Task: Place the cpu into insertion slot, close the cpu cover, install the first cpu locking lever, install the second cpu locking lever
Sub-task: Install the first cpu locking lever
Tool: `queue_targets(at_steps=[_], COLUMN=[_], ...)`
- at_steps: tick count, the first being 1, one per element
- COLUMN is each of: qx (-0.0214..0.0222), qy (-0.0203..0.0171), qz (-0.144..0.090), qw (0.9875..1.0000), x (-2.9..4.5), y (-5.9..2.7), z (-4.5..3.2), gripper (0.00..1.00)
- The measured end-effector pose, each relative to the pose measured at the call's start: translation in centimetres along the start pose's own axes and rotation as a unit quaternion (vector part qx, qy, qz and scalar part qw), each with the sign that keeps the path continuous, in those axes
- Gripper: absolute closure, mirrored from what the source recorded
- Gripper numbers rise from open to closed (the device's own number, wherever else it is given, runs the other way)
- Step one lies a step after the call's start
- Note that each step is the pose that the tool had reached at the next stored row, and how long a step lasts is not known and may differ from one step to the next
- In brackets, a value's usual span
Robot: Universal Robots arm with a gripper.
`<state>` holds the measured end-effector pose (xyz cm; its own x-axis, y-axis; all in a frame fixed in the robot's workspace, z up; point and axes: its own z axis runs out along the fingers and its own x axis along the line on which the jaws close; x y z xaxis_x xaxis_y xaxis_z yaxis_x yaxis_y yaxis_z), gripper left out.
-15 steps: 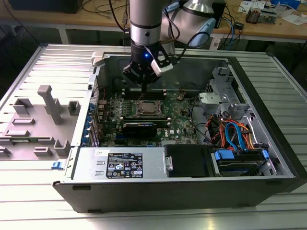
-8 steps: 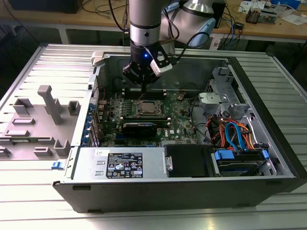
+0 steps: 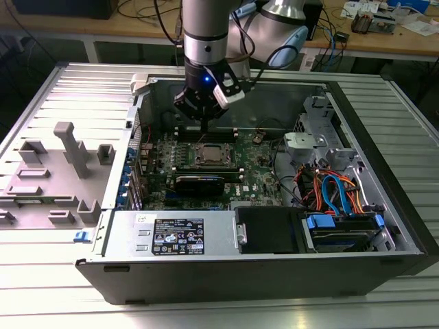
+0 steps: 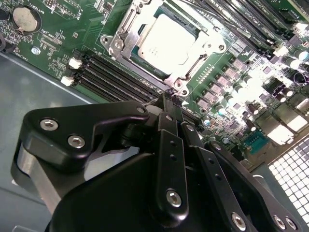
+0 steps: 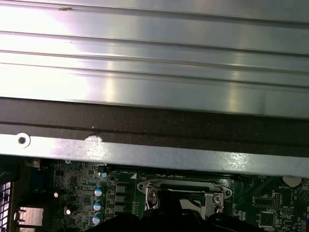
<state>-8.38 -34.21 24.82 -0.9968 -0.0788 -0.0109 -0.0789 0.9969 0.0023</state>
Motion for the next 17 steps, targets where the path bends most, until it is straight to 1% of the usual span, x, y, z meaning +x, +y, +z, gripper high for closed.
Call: queue_targets(at_steps=[10, 17], qx=[0.0, 0.0], qy=[0.0, 0.0001], qz=[0.0, 0.0], qw=[1.0, 1.0], x=[-0.18, -0.73], y=[0.84, 0.87], z=[0.19, 0.43], gripper=[0.89, 0.89])
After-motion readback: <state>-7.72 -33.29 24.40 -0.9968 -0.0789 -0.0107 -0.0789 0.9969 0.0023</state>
